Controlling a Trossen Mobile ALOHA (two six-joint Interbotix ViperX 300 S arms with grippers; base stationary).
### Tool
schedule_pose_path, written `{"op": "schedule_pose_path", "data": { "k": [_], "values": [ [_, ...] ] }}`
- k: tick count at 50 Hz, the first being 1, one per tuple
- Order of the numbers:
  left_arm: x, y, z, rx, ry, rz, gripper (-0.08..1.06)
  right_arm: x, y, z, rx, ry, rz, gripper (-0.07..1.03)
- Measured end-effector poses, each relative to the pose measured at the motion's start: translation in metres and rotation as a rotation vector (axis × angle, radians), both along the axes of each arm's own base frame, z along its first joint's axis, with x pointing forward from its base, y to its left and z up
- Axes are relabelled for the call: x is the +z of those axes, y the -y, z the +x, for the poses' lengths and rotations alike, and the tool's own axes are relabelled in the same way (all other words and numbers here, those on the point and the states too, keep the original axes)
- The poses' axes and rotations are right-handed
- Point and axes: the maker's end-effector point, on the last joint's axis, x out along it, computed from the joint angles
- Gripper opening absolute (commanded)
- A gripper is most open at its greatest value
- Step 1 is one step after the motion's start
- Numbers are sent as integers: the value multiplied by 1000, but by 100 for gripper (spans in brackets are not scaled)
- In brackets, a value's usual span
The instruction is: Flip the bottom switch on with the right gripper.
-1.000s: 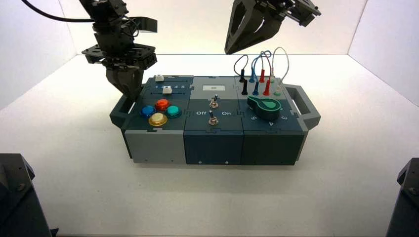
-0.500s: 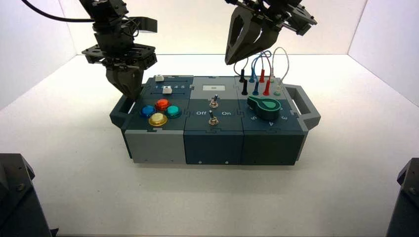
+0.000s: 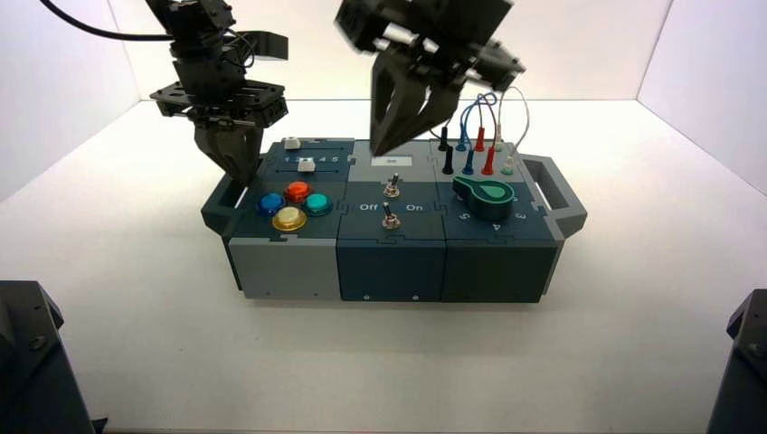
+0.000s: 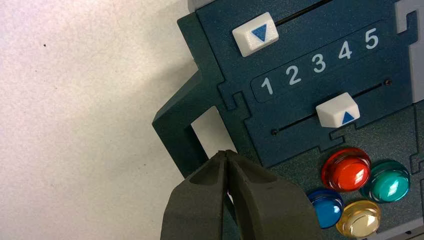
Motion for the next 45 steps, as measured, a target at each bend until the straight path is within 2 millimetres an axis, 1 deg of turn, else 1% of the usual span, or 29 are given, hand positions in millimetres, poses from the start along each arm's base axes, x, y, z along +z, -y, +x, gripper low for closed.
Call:
{"op": "schedule_pose_path", "data": {
  "k": [18,27,45],
  "values": [
    [0,0,0,0,-3,1,-3,-6,2,-7,-1,-55,-29,-2],
    [-1,0,-1,0,-6,2,-3,-15,1,-8,-1,-85,-50,-2],
    [0,0,0,-1,-7,2,-3,-29,-8,-2,7,-115,-82,-2]
  ]
}}
